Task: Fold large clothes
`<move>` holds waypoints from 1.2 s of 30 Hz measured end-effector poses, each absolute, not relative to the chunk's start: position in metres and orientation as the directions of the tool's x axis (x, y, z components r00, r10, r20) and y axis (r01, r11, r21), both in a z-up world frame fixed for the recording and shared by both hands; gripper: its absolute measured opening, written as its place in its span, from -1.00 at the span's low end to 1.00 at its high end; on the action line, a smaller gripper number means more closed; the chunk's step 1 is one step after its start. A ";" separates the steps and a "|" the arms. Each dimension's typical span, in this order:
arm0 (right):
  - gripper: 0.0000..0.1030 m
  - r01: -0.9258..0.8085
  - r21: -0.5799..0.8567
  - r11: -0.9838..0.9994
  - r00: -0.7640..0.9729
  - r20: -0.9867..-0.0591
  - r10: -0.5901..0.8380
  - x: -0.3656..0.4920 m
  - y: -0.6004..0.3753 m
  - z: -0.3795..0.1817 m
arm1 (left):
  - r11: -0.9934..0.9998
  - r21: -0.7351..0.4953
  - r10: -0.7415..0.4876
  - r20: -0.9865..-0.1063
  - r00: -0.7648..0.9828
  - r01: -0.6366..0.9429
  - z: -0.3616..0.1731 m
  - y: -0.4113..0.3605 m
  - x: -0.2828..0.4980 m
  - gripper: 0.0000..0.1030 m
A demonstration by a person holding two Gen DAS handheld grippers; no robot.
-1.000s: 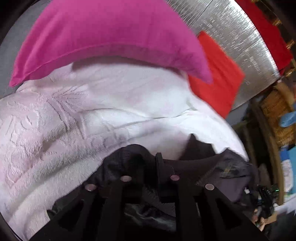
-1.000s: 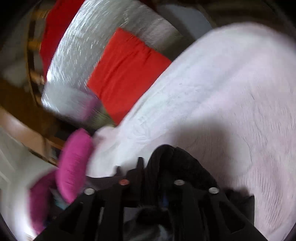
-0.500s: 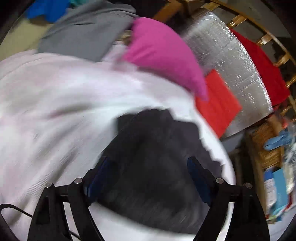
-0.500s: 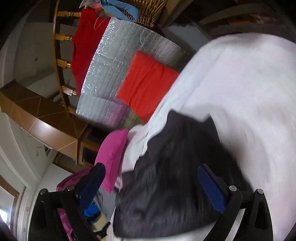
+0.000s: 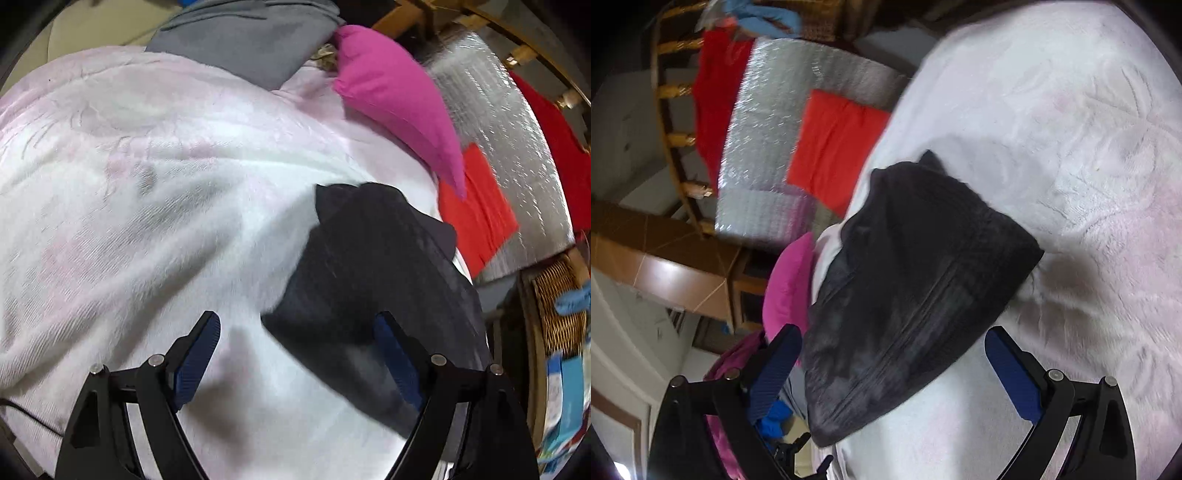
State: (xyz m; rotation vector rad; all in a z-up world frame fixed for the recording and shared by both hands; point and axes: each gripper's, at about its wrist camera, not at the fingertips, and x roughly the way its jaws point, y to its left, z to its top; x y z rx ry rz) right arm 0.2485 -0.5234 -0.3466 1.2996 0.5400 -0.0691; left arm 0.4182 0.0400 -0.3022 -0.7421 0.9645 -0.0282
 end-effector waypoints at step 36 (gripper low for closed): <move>-0.04 0.515 0.640 0.570 0.719 -0.685 0.120 0.227 -0.522 -0.329 | 0.852 -0.504 -0.360 -0.764 0.535 -0.146 -0.280 0.025 0.403 -0.43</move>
